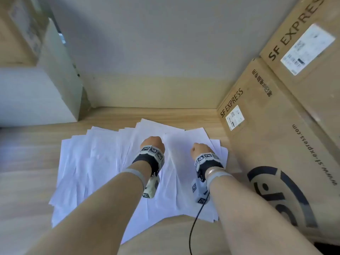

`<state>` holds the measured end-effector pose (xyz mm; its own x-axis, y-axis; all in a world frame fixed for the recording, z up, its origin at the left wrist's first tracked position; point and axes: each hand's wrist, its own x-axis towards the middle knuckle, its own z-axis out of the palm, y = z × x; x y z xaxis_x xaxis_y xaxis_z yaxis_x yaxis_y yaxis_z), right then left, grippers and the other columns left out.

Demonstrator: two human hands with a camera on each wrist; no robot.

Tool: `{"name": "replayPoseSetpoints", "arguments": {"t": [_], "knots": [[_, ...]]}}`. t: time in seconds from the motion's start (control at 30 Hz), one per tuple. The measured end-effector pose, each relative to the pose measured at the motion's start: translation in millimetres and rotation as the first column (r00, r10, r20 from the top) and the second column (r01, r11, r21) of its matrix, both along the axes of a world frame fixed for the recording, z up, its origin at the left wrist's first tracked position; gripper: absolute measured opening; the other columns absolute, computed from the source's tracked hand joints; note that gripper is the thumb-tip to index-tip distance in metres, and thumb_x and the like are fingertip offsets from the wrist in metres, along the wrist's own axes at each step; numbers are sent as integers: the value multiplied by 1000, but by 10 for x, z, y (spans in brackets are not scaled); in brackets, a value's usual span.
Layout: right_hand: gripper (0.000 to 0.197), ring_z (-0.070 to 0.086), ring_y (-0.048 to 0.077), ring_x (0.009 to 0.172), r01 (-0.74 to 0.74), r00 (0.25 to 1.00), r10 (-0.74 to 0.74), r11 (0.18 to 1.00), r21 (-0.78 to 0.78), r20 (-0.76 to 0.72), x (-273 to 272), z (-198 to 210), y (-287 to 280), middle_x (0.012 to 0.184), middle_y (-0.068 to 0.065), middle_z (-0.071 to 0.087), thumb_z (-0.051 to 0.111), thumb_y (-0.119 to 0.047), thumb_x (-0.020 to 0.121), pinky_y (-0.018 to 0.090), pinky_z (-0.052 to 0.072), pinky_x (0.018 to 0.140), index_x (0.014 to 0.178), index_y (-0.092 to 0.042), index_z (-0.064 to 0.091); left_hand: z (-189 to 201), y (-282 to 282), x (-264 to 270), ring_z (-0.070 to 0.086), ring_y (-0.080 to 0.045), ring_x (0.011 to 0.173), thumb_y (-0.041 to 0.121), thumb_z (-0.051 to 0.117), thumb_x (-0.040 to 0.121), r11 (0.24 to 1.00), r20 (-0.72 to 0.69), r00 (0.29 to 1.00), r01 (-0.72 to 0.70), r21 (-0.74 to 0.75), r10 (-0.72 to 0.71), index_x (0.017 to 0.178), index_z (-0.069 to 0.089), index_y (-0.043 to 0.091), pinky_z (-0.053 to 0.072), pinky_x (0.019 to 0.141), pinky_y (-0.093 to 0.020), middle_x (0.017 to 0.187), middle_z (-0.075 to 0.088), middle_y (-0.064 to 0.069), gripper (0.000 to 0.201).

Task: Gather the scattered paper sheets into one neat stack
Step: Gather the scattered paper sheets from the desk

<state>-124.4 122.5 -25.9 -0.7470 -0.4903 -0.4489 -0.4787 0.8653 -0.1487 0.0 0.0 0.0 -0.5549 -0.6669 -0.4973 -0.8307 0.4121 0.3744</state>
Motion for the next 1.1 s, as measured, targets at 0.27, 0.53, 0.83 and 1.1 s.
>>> {"name": "replayPoseSetpoints", "arguments": {"t": [0.27, 0.53, 0.83, 1.1], "knots": [[62, 22, 33, 139, 301, 947, -314, 941, 153, 70, -239, -388, 479, 155, 5, 15, 47, -30, 90, 49, 27, 111, 145, -25, 20, -569, 201, -202, 56, -31, 116, 16, 34, 96, 988, 135, 986, 83, 134, -101, 117, 59, 0, 45, 90, -34, 125, 60, -16, 36], [99, 25, 36, 140, 480, 838, -509, 859, 175, 196, -336, -403, 605, 152, 16, 22, 66, -33, 82, 48, 30, 111, 149, -26, -6, -715, 221, -342, 54, -31, 118, 36, 47, 90, 983, 87, 995, 24, 185, -40, 122, 57, 10, 45, 98, -36, 130, 55, -14, 42], [13, 45, 20, 84, 247, 935, -291, 944, 217, 204, -223, -153, 893, 88, 9, 50, 53, -8, 89, 9, 42, 44, 78, -14, 49, -759, 307, -390, 58, -28, 112, 17, 56, 86, 958, -43, 999, -3, 286, 16, 116, 58, 10, 45, 88, -30, 124, 60, -11, 30], [40, 45, 35, 127, 618, 723, -613, 780, 98, 318, -127, -159, 968, 136, 18, 45, 52, -10, 92, 41, 39, 99, 129, 2, 43, -778, 374, -351, 56, -31, 115, 15, 58, 86, 927, -71, 990, -84, 365, 118, 132, 38, 12, 46, 90, -34, 134, 51, -13, 50]]}}
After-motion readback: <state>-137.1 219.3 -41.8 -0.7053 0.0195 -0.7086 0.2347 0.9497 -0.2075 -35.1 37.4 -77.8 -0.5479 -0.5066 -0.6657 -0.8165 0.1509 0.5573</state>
